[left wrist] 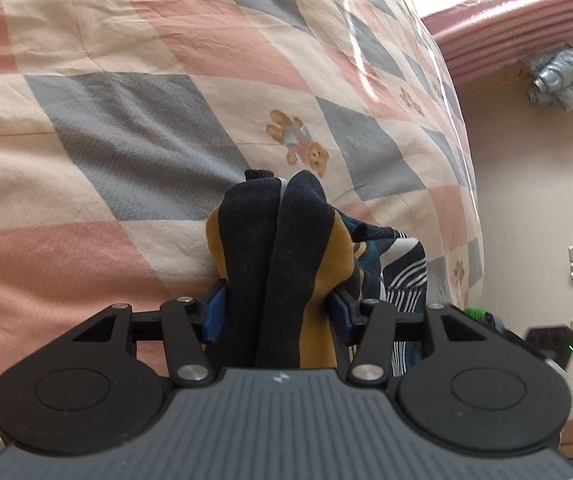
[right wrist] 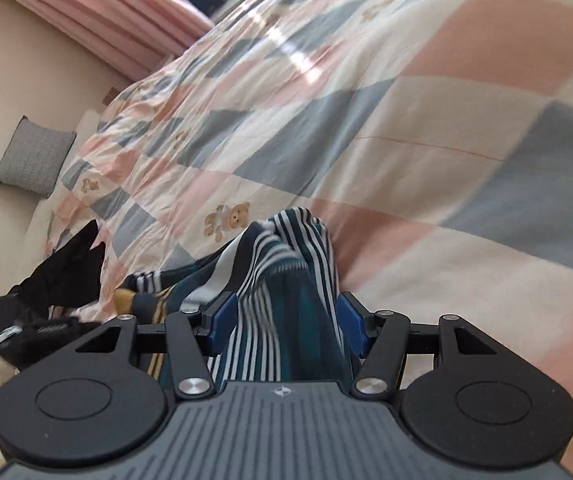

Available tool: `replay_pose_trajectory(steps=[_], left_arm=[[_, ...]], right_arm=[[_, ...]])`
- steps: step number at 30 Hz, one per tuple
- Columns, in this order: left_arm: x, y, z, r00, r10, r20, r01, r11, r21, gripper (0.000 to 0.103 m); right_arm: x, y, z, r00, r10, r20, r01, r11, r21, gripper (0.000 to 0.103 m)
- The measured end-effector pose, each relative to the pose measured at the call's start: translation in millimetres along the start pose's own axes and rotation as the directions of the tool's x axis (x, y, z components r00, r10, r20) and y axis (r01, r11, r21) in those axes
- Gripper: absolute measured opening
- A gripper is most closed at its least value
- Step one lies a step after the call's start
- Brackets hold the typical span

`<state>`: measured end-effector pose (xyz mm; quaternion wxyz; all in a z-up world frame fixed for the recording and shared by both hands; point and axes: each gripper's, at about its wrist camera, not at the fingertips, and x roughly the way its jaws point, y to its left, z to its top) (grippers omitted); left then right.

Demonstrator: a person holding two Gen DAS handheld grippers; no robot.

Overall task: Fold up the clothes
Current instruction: 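Grasp the sweater edge with the right gripper and lift it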

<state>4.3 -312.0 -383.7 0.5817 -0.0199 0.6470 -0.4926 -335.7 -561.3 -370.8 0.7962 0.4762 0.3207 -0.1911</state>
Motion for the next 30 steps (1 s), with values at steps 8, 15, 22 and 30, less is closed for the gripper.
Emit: replay_pose_trajectory(steps=[8, 15, 22, 30], left_arm=[[-6.9, 7.4, -7.9, 0.997, -0.006, 0.079, 0.003, 0.999, 0.039, 0.035], [-3.2, 25.1, 2.5, 0.997, -0.008, 0.082, 0.011, 0.999, -0.033, 0.044], [-80.4, -39.9, -22.1, 0.948, 0.173, 0.267, -0.233, 0.949, 0.211, 0.029], [20.3, -78.7, -19.7, 0.913, 0.29, 0.285, -0.399, 0.775, 0.489, 0.003]], right_arm=[[19.3, 33.2, 0.5, 0.998, -0.002, 0.066, 0.021, 0.958, -0.285, 0.01], [41.1, 11.5, 0.1, 0.994, -0.101, 0.042, 0.108, 0.965, -0.237, 0.021], [-10.2, 56.8, -7.9, 0.976, -0.099, 0.192, 0.172, 0.894, -0.413, 0.038], [64.1, 48.0, -16.8, 0.977, -0.163, 0.14, 0.215, 0.789, -0.576, 0.0]])
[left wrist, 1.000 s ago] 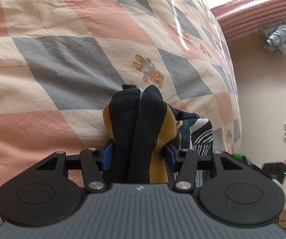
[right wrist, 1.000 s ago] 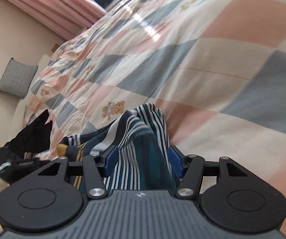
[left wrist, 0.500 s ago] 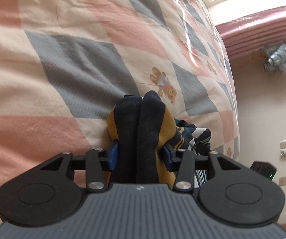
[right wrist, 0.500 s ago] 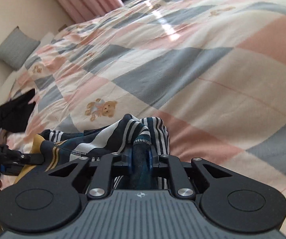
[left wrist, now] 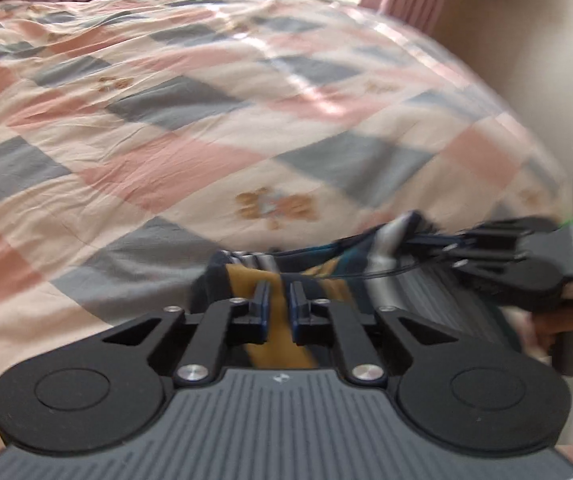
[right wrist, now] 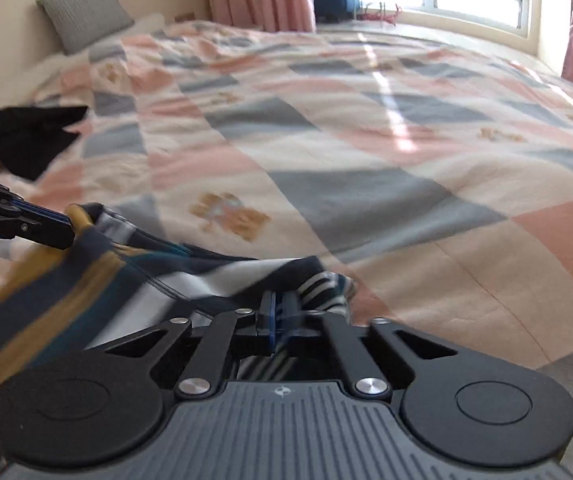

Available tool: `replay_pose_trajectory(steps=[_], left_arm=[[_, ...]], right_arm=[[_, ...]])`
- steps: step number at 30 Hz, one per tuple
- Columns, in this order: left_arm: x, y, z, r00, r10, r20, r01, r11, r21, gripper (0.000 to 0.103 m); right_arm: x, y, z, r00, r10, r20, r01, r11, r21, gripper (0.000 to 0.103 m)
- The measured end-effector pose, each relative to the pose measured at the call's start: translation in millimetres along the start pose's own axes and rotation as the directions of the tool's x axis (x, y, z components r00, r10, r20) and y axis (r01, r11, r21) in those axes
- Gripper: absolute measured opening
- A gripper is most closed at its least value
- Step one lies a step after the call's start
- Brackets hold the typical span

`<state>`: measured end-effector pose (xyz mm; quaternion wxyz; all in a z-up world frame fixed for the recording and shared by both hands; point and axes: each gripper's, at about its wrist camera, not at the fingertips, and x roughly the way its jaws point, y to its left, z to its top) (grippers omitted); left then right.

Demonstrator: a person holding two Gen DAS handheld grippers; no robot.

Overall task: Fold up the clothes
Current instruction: 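Grasp the sweater edge with the right gripper and lift it, then open both grippers and pull back from the folded striped sweater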

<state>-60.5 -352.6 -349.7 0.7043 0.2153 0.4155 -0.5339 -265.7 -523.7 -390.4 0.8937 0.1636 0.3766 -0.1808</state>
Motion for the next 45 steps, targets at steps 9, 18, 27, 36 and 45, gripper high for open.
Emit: replay_pose_trajectory(steps=[9, 18, 27, 36, 45], left_arm=[[-9.2, 11.4, -13.4, 0.999, 0.015, 0.039, -0.012, 0.997, -0.08, 0.003], [-100.2, -49.1, -74.1, 0.995, -0.062, 0.078, 0.062, 0.998, 0.004, 0.004], [-100.4, -46.1, -86.6, 0.999, 0.032, 0.021, -0.03, 0.994, -0.104, 0.005], [-207.5, -85.4, -113.0, 0.98, 0.181, -0.084, -0.19, 0.976, -0.11, 0.021], [-285.3, -119.6, -129.1, 0.976, 0.198, -0.088, -0.205, 0.975, -0.087, 0.032]], right_arm=[[-42.4, -29.2, 0.7, 0.996, 0.07, 0.055, -0.081, 0.969, 0.231, 0.008], [-127.0, 21.7, -70.8, 0.998, 0.03, 0.047, -0.041, 0.968, 0.246, 0.015], [-135.0, 43.8, -67.4, 1.0, -0.017, 0.011, 0.012, 0.944, 0.329, 0.021], [-246.0, 98.5, -108.9, 0.999, -0.031, 0.024, 0.016, 0.888, 0.459, 0.045], [-311.5, 133.5, -100.6, 0.999, -0.011, 0.043, -0.009, 0.899, 0.438, 0.062]])
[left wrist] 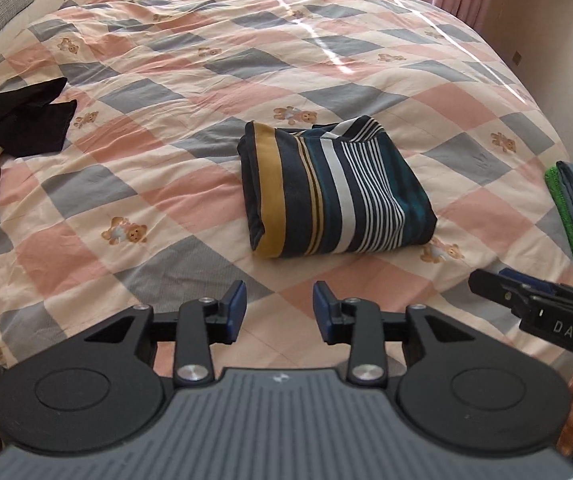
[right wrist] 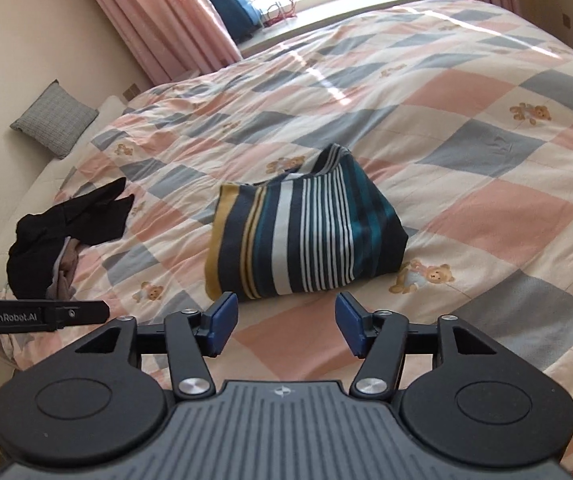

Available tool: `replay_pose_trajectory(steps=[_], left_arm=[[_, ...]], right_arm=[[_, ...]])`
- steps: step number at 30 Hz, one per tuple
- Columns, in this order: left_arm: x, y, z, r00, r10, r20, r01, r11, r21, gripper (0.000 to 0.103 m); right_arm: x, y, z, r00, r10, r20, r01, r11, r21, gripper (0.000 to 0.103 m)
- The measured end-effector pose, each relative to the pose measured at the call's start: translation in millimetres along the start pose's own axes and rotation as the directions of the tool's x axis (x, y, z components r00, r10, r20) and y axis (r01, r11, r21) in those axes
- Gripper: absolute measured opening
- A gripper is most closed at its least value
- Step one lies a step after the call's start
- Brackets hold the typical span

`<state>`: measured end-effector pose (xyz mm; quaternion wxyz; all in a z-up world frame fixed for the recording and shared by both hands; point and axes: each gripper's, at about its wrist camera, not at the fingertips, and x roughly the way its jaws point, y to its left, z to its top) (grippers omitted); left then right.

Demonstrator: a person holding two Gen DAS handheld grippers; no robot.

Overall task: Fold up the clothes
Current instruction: 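Open both grippers and pull back from the folded striped sweater, then grasp the folded sweater bundle with both grippers from opposite sides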

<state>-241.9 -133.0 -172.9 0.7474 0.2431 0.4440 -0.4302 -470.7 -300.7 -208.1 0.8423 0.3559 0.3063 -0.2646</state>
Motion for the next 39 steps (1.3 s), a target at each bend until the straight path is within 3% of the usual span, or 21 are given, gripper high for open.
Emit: replay_pose_trajectory(steps=[5, 11, 15, 18, 20, 24, 27, 30, 32, 35, 39], left_arm=[[-5.2, -4.0, 7.0, 1.0, 0.019, -0.019, -0.019, 0.999, -0.027, 0.036], [21.8, -10.9, 25.0, 0.996, 0.068, -0.061, -0.072, 0.995, -0.065, 0.04], [45.5, 3.7, 32.2, 0.999, 0.003, -0.052, -0.012, 0.986, -0.169, 0.054], [72.5, 31.1, 35.4, 0.993, -0.112, -0.026, 0.097, 0.941, -0.324, 0.064], [93.4, 49.9, 41.3, 0.981, -0.192, 0.006, 0.177, 0.891, -0.419, 0.065], [147.8, 86.7, 64.4, 0.956, -0.289, 0.047, 0.274, 0.825, -0.495, 0.073], [193.9, 113.0, 80.7, 0.933, -0.355, 0.064, 0.333, 0.777, -0.535, 0.073], [237.4, 128.6, 91.6, 0.903, -0.426, 0.045, 0.384, 0.759, -0.526, 0.073], [260.1, 131.8, 96.8, 0.887, -0.46, 0.027, 0.413, 0.768, -0.49, 0.073], [284.7, 134.7, 99.0, 0.878, -0.479, -0.008, 0.429, 0.793, -0.431, 0.075], [306.0, 143.6, 96.6, 0.82, -0.572, 0.008, 0.519, 0.737, -0.434, 0.078]], right_arm=[[-7.8, 0.2, 15.1, 1.0, 0.017, -0.02, -0.017, 1.0, -0.025, 0.065], [14.3, -23.2, 39.6, 0.993, 0.062, -0.104, -0.066, 0.997, -0.03, 0.068], [38.2, -50.6, 57.5, 0.982, 0.094, -0.163, -0.102, 0.994, -0.044, 0.07], [62.0, -79.6, 69.3, 0.975, 0.091, -0.203, -0.099, 0.995, -0.028, 0.071], [76.8, -99.9, 77.0, 0.971, 0.098, -0.22, -0.101, 0.995, 0.0, 0.071], [109.8, -136.1, 90.5, 0.959, 0.171, -0.228, -0.152, 0.983, 0.098, 0.072], [144.7, -157.0, 98.5, 0.948, 0.219, -0.23, -0.178, 0.966, 0.185, 0.073], [178.6, -170.8, 107.3, 0.941, 0.259, -0.22, -0.205, 0.948, 0.242, 0.073], [196.9, -177.2, 112.5, 0.939, 0.273, -0.209, -0.212, 0.939, 0.272, 0.073], [220.9, -182.1, 119.2, 0.939, 0.285, -0.192, -0.223, 0.931, 0.29, 0.074], [245.7, -181.7, 124.5, 0.934, 0.297, -0.199, -0.231, 0.926, 0.3, 0.08]])
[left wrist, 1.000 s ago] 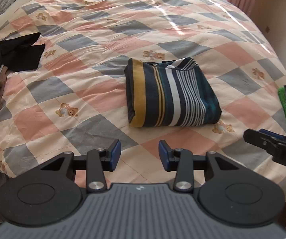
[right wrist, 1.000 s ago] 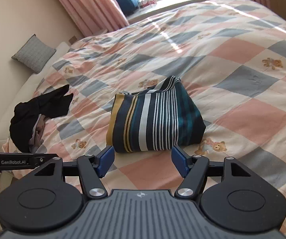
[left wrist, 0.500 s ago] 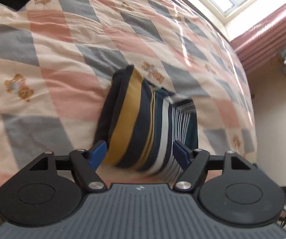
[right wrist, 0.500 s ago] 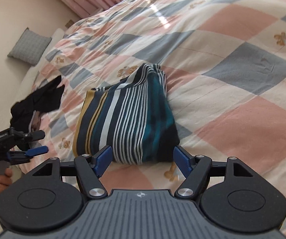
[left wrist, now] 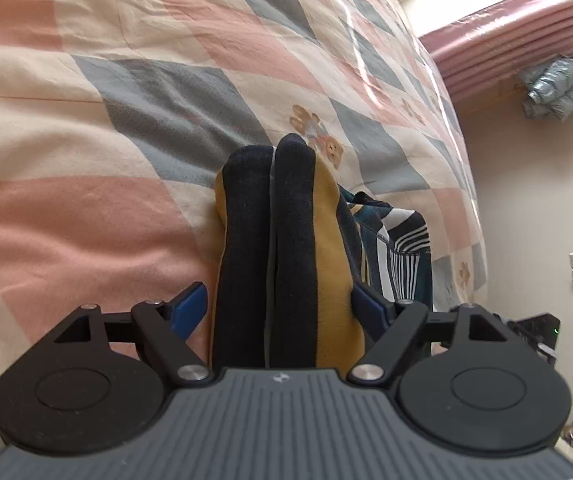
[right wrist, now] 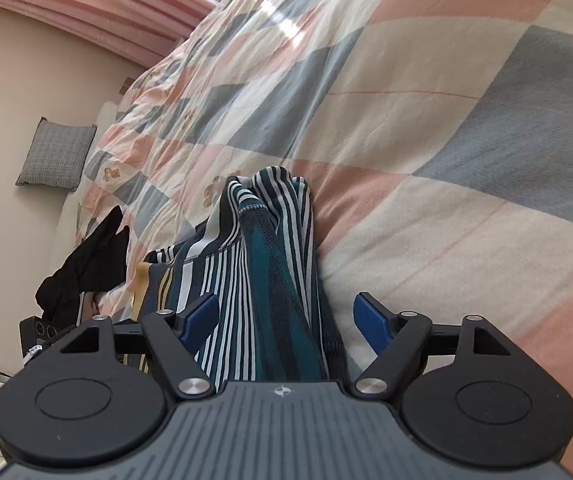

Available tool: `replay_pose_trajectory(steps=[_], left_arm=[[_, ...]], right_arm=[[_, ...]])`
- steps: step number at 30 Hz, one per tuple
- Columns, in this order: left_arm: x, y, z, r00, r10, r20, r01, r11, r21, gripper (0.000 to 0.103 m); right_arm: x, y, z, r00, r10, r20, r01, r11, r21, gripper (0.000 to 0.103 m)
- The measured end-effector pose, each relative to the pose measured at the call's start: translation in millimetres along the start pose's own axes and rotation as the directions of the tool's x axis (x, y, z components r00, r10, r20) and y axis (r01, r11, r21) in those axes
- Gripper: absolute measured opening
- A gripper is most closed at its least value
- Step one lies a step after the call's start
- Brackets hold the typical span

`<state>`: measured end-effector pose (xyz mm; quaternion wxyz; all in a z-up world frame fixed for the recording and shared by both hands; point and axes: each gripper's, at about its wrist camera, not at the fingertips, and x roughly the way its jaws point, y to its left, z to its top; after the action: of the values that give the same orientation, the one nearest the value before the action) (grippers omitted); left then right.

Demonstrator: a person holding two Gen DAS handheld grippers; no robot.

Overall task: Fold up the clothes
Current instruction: 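Grasp the folded sweater bundle with both grippers from opposite sides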

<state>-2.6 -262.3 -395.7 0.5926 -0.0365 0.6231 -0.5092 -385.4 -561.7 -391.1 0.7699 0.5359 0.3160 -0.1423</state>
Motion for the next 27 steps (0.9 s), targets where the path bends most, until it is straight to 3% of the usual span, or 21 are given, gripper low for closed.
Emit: replay_pose_trajectory(steps=[4, 9, 15, 19, 20, 21, 22, 23, 25, 27], left_arm=[[15.0, 16.6, 4.5, 0.995, -0.092, -0.036, 0.091, 0.995, -0.034, 0.076], [22.4, 24.8, 7.4, 0.987, -0.154, -0.038, 0.153, 0.988, -0.031, 0.051], [22.3, 27.2, 9.2, 0.984, -0.17, -0.052, 0.167, 0.985, -0.046, 0.048], [25.2, 34.8, 10.8, 0.98, -0.189, -0.063, 0.184, 0.98, -0.072, 0.049], [25.9, 36.8, 10.9, 0.979, -0.193, -0.065, 0.188, 0.979, -0.078, 0.05], [26.5, 38.6, 10.7, 0.978, -0.198, -0.066, 0.192, 0.978, -0.083, 0.05], [26.9, 39.9, 10.4, 0.977, -0.202, -0.066, 0.196, 0.977, -0.088, 0.05], [27.2, 40.8, 10.5, 0.977, -0.203, -0.066, 0.197, 0.976, -0.091, 0.05], [26.9, 40.9, 10.9, 0.977, -0.204, -0.067, 0.197, 0.976, -0.092, 0.048], [24.9, 34.4, 11.9, 0.979, -0.191, -0.07, 0.186, 0.98, -0.073, 0.045]], right_arm=[[16.3, -1.5, 7.2, 1.0, 0.016, -0.025, -0.016, 1.0, 0.0, 0.088], [32.9, -3.6, 20.8, 0.994, 0.05, -0.102, -0.055, 0.997, -0.048, 0.093], [62.9, -3.0, 43.0, 0.964, 0.043, -0.261, -0.076, 0.99, -0.118, 0.093], [84.1, -3.1, 51.3, 0.946, 0.035, -0.322, -0.079, 0.989, -0.125, 0.092], [89.1, -2.6, 50.6, 0.942, 0.048, -0.331, -0.092, 0.988, -0.12, 0.089], [94.7, -1.9, 49.5, 0.936, 0.066, -0.345, -0.111, 0.988, -0.111, 0.07], [102.0, -1.3, 46.9, 0.925, 0.097, -0.368, -0.136, 0.987, -0.082, 0.058], [109.4, -0.6, 42.5, 0.917, 0.116, -0.381, -0.146, 0.988, -0.05, 0.053], [112.5, 3.5, 33.9, 0.928, 0.118, -0.354, -0.139, 0.99, -0.034, 0.049], [103.6, 3.1, 26.0, 0.945, 0.135, -0.297, -0.138, 0.99, 0.01, 0.038]])
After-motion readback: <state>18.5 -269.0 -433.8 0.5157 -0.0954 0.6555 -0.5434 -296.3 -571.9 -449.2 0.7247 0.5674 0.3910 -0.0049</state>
